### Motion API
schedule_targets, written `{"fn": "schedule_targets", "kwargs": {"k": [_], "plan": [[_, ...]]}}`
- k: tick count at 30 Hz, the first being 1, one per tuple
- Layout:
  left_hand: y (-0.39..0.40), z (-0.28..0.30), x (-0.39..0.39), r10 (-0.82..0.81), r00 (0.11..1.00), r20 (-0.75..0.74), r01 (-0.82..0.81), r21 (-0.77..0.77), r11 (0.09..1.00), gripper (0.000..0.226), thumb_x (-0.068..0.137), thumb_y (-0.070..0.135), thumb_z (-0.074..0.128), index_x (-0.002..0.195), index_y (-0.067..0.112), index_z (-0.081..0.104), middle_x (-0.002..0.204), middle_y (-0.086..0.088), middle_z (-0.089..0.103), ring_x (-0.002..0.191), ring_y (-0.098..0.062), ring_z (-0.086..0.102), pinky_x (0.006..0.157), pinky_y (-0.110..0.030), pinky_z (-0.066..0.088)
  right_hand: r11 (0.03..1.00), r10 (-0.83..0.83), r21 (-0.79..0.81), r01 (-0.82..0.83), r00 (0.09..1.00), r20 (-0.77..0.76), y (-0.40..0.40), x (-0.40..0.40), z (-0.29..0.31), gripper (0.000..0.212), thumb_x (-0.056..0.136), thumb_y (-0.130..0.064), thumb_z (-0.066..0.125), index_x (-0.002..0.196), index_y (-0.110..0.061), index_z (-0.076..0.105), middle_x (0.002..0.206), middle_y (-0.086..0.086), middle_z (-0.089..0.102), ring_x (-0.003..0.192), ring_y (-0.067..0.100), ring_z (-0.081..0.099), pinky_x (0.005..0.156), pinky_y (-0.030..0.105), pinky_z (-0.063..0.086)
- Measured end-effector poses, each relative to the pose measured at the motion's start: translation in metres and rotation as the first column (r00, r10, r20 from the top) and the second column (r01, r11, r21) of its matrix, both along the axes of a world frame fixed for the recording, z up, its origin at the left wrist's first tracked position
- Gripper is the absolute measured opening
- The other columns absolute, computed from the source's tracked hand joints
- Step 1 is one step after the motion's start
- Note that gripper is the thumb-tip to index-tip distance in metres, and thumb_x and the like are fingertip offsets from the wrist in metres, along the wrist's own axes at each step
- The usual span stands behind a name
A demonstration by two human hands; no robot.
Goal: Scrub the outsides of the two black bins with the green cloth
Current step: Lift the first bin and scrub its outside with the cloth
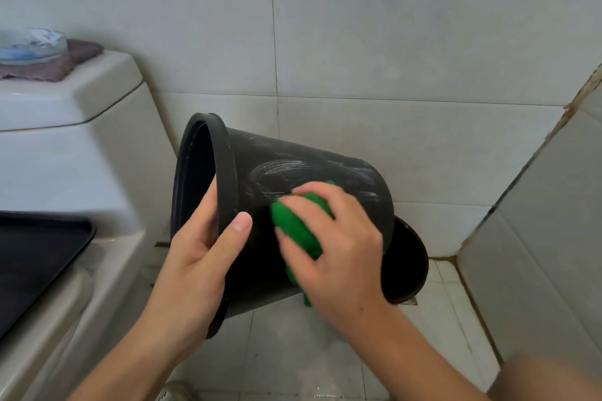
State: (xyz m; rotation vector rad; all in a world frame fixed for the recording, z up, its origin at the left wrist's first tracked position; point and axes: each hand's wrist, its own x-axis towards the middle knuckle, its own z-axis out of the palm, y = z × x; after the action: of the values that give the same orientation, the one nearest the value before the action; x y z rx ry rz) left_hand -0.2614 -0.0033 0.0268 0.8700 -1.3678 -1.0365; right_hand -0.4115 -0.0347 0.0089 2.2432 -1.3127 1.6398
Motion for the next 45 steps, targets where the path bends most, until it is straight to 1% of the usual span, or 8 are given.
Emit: {"fn": "schedule_targets", "kwargs": {"k": [6, 10, 15, 22, 26, 31, 37, 45], "plan": [[0.000, -0.002, -0.004, 0.028, 0.999, 0.043, -0.028, -0.020, 0.999, 0.061, 0.089, 0.034, 0.057, 0.146, 0.018, 0.044, 0.142, 0.000, 0.058, 0.133, -0.018, 0.051, 0.110, -0.030, 0.040, 0.999, 0.001, -0.037, -0.001, 1.000, -0.013, -0.002, -0.003, -0.004, 0.023, 0.081, -0.026, 0.067, 0.101, -0.018, 0.075, 0.106, 0.003, 0.067, 0.095, 0.020, 0.063, 0.081, 0.026, 0.051], [0.005, 0.008, 0.006, 0.073, 0.997, -0.027, -0.073, 0.012, 0.997, 0.076, 0.080, 0.055, 0.068, 0.145, 0.023, 0.046, 0.140, 0.001, 0.060, 0.132, -0.019, 0.053, 0.108, -0.035, 0.041, 0.940, -0.229, 0.293, 0.177, 0.962, 0.152, -0.026, -0.037, -0.011, 0.030, 0.081, -0.037, 0.059, 0.106, -0.026, 0.071, 0.111, -0.005, 0.061, 0.098, 0.018, 0.060, 0.078, 0.031, 0.049], [0.009, 0.018, 0.015, 0.097, 0.991, -0.094, -0.095, 0.027, 0.995, 0.055, 0.089, 0.036, 0.066, 0.141, 0.024, 0.051, 0.135, 0.002, 0.064, 0.128, -0.018, 0.058, 0.104, -0.035, 0.045, 0.874, -0.297, 0.472, 0.117, 0.897, 0.328, -0.041, -0.064, -0.001, 0.020, 0.087, -0.024, 0.068, 0.102, -0.033, 0.059, 0.122, -0.008, 0.050, 0.108, 0.007, 0.047, 0.081, -0.003, 0.028], [0.009, 0.015, 0.016, 0.010, 0.997, -0.079, -0.001, 0.102, 0.995, 0.047, 0.088, 0.022, 0.066, 0.134, 0.023, 0.058, 0.130, -0.001, 0.067, 0.122, -0.017, 0.062, 0.097, -0.025, 0.050, 0.790, -0.300, 0.602, -0.118, 0.781, 0.547, -0.049, -0.082, 0.008, 0.020, 0.083, -0.013, 0.069, 0.073, -0.026, 0.058, 0.071, -0.006, 0.058, 0.069, 0.016, 0.057, 0.066, 0.036, 0.048], [0.002, 0.027, 0.033, 0.120, 0.983, -0.140, -0.087, 0.225, 0.970, 0.054, 0.056, -0.017, 0.053, 0.099, 0.014, 0.064, 0.097, -0.005, 0.074, 0.091, -0.023, 0.070, 0.074, -0.030, 0.059, 0.769, -0.295, 0.600, -0.220, 0.710, 0.639, -0.045, -0.077, 0.003, 0.019, 0.084, -0.009, 0.066, 0.072, -0.023, 0.059, 0.068, -0.004, 0.057, 0.066, 0.019, 0.057, 0.059, 0.032, 0.047], [0.000, 0.030, 0.033, 0.265, 0.964, -0.019, -0.240, 0.366, 0.899, 0.035, 0.052, -0.005, 0.048, 0.084, 0.003, 0.058, 0.069, -0.013, 0.061, 0.065, -0.031, 0.057, 0.059, -0.027, 0.043, 0.793, -0.259, 0.583, -0.174, 0.771, 0.582, -0.040, -0.061, -0.007, 0.019, 0.083, -0.009, 0.067, 0.073, -0.024, 0.059, 0.062, -0.018, 0.059, 0.058, -0.001, 0.055, 0.058, 0.028, 0.045], [-0.016, 0.032, 0.025, 0.432, 0.874, 0.223, -0.475, 0.206, 0.855, 0.047, 0.101, 0.017, 0.050, 0.144, 0.033, 0.043, 0.123, 0.019, 0.063, 0.111, 0.004, 0.060, 0.103, -0.025, 0.046, 0.800, -0.337, 0.593, -0.090, 0.750, 0.569, -0.041, -0.057, -0.015, 0.016, 0.083, -0.015, 0.068, 0.075, -0.026, 0.060, 0.066, -0.012, 0.060, 0.065, 0.009, 0.058, 0.061, 0.031, 0.047], [-0.015, 0.049, 0.037, 0.426, 0.904, 0.020, -0.391, 0.441, 0.808, 0.068, 0.080, -0.023, 0.046, 0.122, 0.030, 0.050, 0.088, -0.007, 0.066, 0.071, -0.022, 0.068, 0.057, -0.031, 0.057, 0.817, -0.362, 0.569, -0.092, 0.687, 0.630, -0.036, -0.054, -0.019, 0.017, 0.084, -0.013, 0.068, 0.077, -0.026, 0.060, 0.064, -0.013, 0.058, 0.061, 0.006, 0.056, 0.058, 0.028, 0.045]]}}
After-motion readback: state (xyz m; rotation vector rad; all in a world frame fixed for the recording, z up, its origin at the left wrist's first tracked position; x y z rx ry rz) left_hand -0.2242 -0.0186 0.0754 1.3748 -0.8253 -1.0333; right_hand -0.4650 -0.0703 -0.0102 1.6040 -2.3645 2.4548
